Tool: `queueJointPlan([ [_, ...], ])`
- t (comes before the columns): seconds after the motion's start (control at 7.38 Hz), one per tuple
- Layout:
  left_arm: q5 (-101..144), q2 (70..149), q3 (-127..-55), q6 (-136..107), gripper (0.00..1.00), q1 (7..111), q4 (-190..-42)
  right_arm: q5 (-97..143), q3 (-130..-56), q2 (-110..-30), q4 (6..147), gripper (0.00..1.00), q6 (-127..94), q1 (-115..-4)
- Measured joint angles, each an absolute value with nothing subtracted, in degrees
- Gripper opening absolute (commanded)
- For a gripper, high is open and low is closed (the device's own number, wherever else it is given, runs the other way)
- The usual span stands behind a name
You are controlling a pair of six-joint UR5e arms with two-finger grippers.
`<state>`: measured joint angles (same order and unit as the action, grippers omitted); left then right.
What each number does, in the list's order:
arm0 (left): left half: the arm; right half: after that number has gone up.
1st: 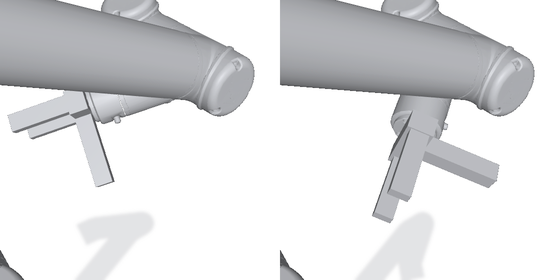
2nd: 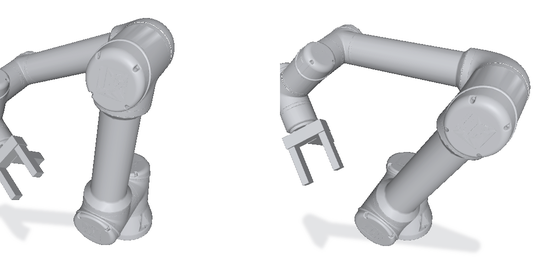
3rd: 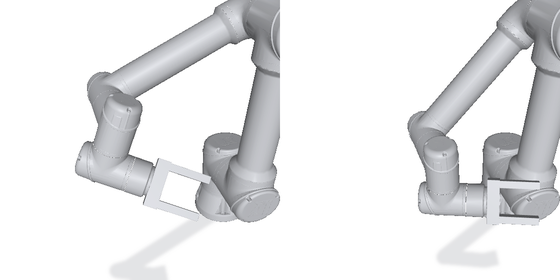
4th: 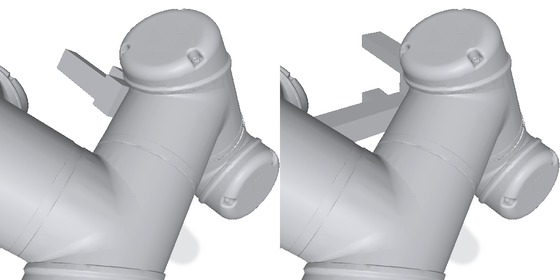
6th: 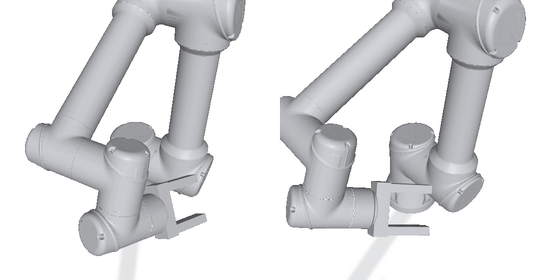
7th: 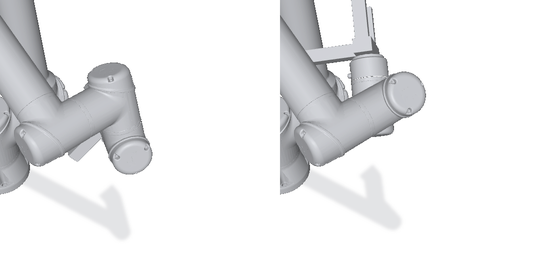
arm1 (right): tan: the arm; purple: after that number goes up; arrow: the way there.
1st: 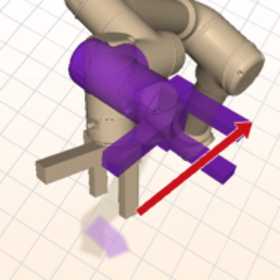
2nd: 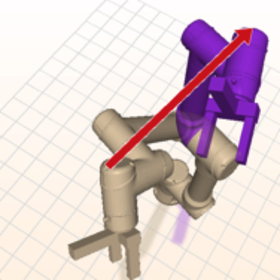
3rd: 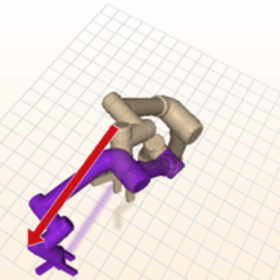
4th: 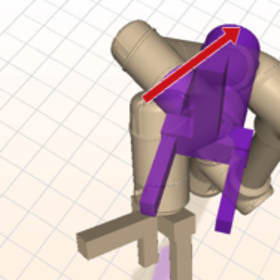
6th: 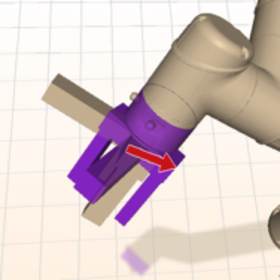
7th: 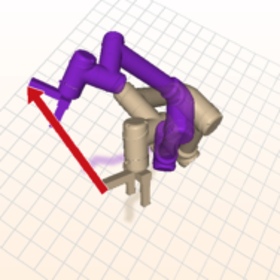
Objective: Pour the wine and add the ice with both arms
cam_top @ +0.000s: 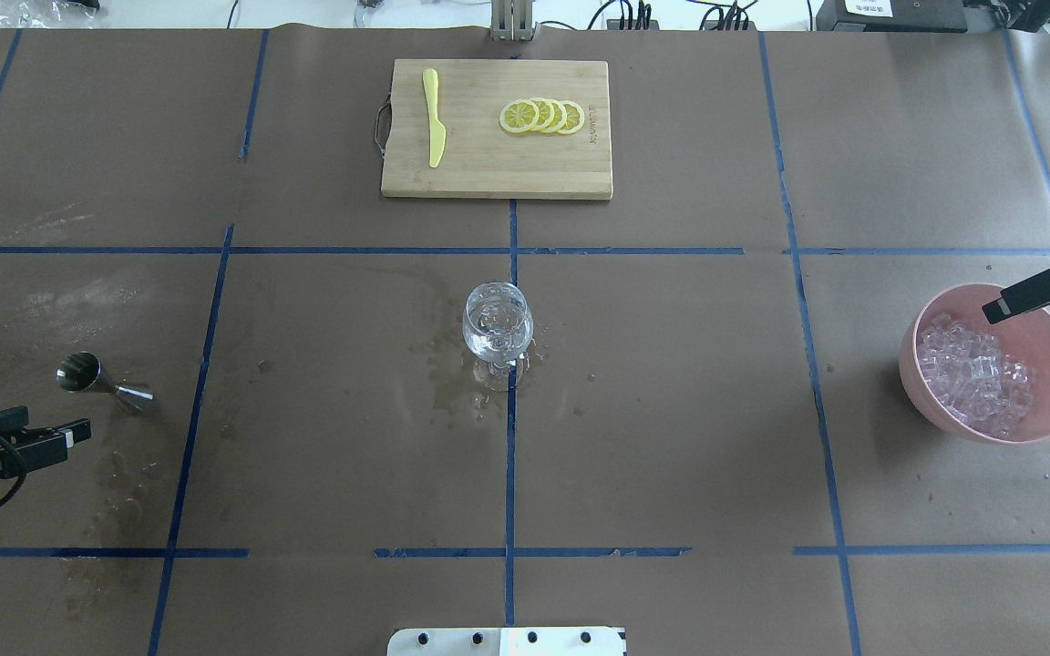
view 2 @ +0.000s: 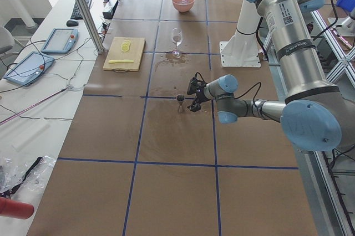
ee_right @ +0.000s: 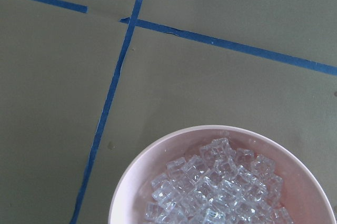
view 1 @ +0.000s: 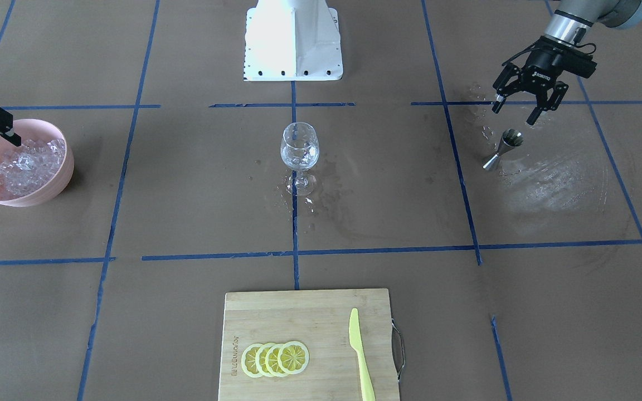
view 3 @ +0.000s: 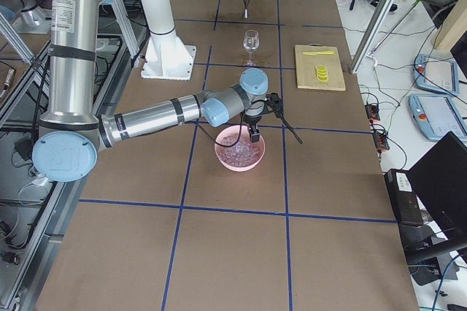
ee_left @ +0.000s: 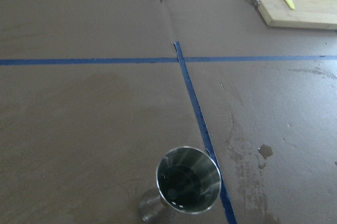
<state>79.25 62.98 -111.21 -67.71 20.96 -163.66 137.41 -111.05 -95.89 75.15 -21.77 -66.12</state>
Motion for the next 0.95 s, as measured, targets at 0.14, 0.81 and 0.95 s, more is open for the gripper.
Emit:
queueJointPlan([
  [0.14, 74.7, 63.1, -111.2, -70.3, 0.99, 17.1, -161.8, 137.4, -111.0, -95.9, 75.1, 1.00, -21.6, -66.0],
  [0.81, 45.5, 65.9, -107.4, -78.8, 0.98, 5.1, -156.9, 137.3, -110.9, -95.9, 75.1, 1.00, -21.1, -65.8],
  [0.95, 42.4, 67.1, -105.9, -79.1, 0.98, 4.3, -156.9, 137.3, -110.8, -95.9, 75.2, 1.00, -21.1, -65.8],
])
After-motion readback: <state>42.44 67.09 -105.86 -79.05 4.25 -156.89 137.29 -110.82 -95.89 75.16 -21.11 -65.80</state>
